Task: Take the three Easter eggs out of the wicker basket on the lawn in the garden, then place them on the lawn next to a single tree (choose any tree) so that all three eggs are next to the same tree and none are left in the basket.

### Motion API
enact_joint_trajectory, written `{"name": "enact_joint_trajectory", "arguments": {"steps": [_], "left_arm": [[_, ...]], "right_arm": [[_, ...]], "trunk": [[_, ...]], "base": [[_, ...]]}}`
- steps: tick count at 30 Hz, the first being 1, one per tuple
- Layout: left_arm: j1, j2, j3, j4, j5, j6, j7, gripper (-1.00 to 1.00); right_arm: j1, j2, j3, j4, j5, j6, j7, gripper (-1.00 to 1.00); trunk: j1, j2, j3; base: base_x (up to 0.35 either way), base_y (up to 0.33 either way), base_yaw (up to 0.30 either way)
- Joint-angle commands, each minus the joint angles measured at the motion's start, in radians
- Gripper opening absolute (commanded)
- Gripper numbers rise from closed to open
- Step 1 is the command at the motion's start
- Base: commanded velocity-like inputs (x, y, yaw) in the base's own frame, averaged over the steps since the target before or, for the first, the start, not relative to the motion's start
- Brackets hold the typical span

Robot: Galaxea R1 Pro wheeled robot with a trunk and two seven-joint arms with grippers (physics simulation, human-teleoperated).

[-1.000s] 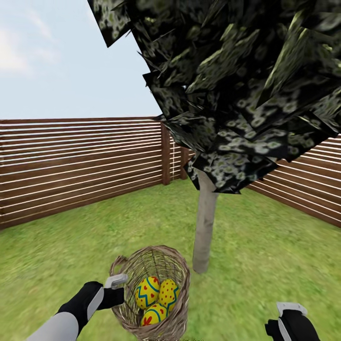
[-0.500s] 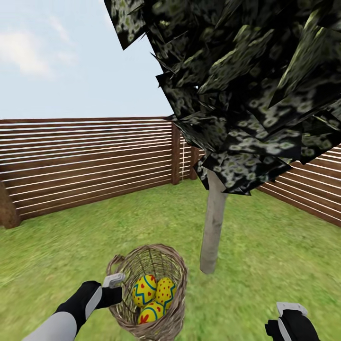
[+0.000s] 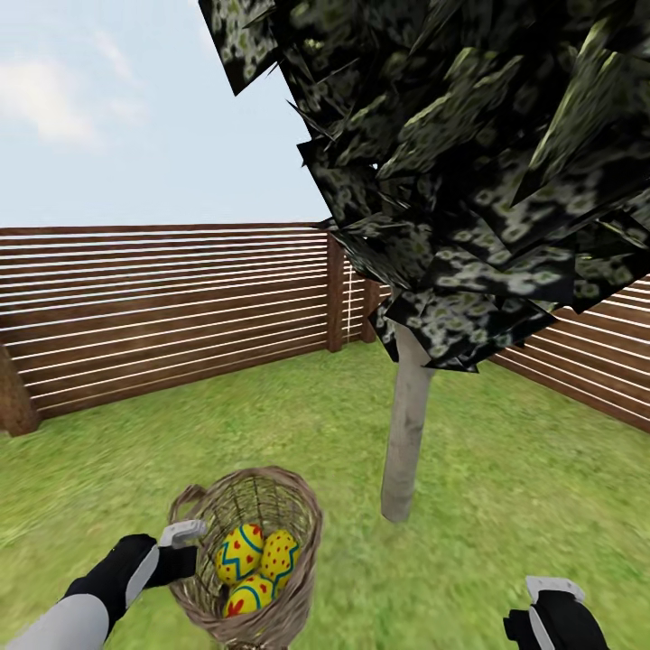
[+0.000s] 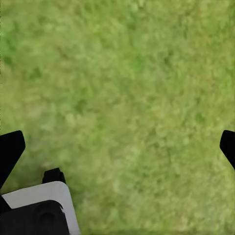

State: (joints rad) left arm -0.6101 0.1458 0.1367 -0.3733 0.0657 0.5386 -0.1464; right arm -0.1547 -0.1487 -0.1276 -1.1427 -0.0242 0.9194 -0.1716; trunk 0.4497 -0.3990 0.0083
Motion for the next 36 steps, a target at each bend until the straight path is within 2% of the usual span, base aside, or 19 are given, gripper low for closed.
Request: {"name": "enact_joint_trajectory", "arguments": {"steps": [1,2,3,6,27,34,36], "left_arm": [[0.000,0.019,0.007,-0.008,0.019,0.008,-0.001,-1.00],[0.000,0.045,0.011,-0.013,0.020,0.008,-0.001,-1.00],[0.000,0.054,0.016,-0.014,0.021,0.008,-0.001,-1.00],[0.000,0.064,0.021,-0.016,0.023,0.008,-0.001,-1.00],[0.000,0.052,0.020,-0.013,0.025,0.020,-0.001,-1.00],[0.000,0.048,0.020,-0.015,0.025,0.020,-0.001,-1.00],[0.000,0.042,0.019,-0.014,0.024,0.020,-0.001,-1.00]], "right_arm": [[0.000,0.000,0.000,-0.001,-0.003,0.004,-0.003,1.00],[0.000,0.000,0.000,0.000,-0.003,0.004,-0.003,1.00],[0.000,0.000,0.000,0.000,-0.003,0.004,-0.003,1.00],[0.000,0.000,0.002,0.018,-0.003,0.004,-0.003,1.00],[0.000,-0.003,-0.003,0.018,-0.008,0.006,-0.003,1.00],[0.000,-0.003,0.000,0.020,-0.005,0.006,0.038,1.00],[-0.001,-0.003,0.000,0.020,-0.005,0.007,0.039,1.00]], "trunk": [[0.000,-0.001,0.000],[0.000,-0.001,0.000],[0.000,-0.001,0.000],[0.000,-0.001,0.000],[0.081,-0.148,-0.066],[0.081,-0.148,-0.066],[0.088,-0.162,-0.072]], "base": [[0.000,0.000,0.000],[0.000,0.000,0.000],[0.000,0.000,0.000],[0.000,0.000,0.000],[0.000,0.000,0.000],[0.000,0.000,0.000],[0.000,0.000,0.000]]}}
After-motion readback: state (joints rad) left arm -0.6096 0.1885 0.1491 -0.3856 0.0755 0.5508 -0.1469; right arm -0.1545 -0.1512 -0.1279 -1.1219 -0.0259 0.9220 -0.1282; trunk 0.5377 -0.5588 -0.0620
